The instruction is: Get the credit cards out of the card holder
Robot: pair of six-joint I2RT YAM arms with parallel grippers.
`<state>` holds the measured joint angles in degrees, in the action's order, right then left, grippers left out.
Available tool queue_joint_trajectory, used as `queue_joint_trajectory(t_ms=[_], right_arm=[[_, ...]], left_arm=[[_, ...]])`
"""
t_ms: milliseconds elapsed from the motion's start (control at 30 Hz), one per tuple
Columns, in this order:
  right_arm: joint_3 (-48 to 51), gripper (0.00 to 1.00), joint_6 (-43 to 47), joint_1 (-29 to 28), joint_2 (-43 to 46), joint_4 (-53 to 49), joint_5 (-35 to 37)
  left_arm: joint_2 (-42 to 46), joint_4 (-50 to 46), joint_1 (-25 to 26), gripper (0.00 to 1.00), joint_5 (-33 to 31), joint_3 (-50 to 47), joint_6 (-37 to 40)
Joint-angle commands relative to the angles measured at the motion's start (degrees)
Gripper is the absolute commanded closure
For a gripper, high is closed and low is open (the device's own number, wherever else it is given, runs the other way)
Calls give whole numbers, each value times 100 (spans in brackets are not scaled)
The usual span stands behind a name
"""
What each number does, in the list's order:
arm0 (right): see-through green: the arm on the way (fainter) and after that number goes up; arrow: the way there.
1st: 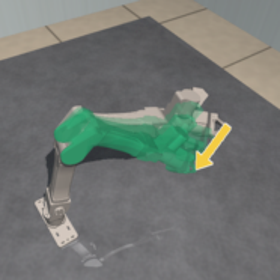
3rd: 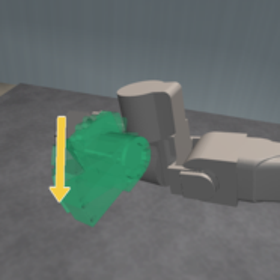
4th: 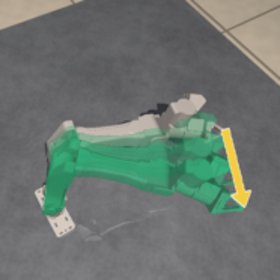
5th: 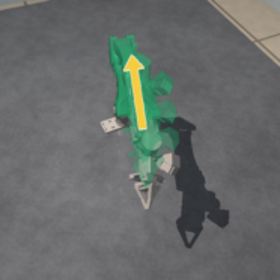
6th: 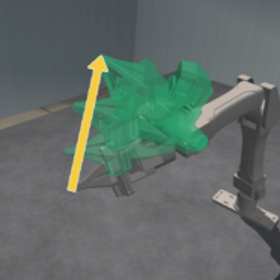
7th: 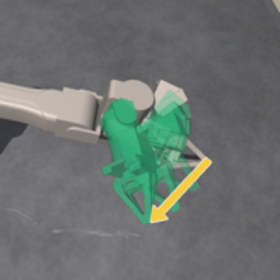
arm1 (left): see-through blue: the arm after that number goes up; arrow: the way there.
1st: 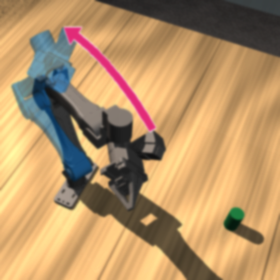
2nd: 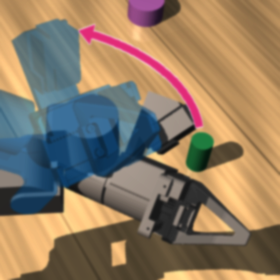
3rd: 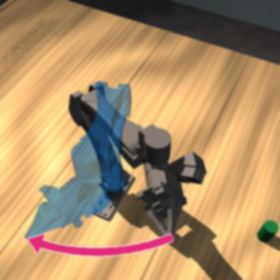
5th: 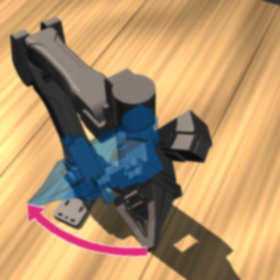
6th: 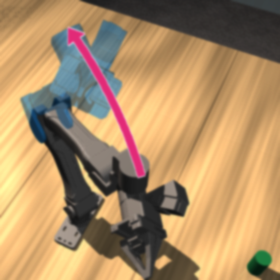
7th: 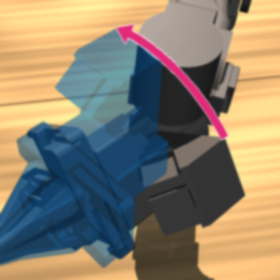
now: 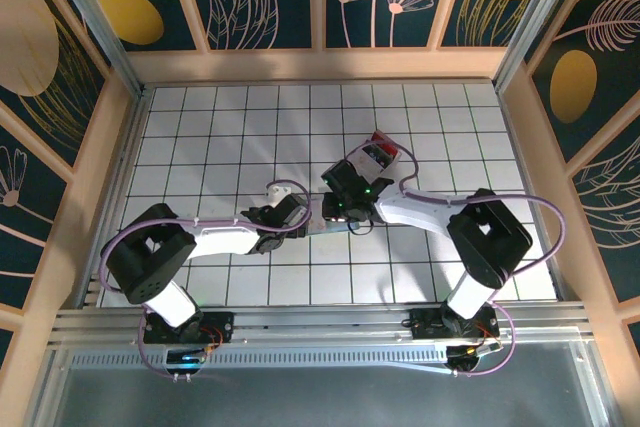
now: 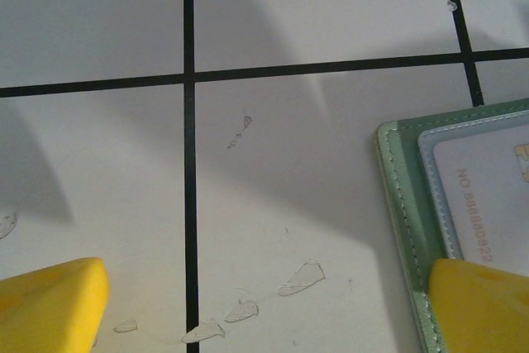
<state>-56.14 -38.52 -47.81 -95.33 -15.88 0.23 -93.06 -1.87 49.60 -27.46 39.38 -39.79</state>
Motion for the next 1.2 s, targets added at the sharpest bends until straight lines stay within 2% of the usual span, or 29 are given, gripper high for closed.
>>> queue_joint_trajectory(t_ms=[0,667,1167], right_arm=[[-69,75,-198,-66,-110,260,-270],[-53,75,-238,-44,-493,683,-445],[71,70,-312,-17,-707,830,-528]], left_arm=[[-107,-59,-3,1,52,-51,-156],[-215,-164,-3,1,179,-33,-221],[-262,-130,-3,1,224,-44,-232]])
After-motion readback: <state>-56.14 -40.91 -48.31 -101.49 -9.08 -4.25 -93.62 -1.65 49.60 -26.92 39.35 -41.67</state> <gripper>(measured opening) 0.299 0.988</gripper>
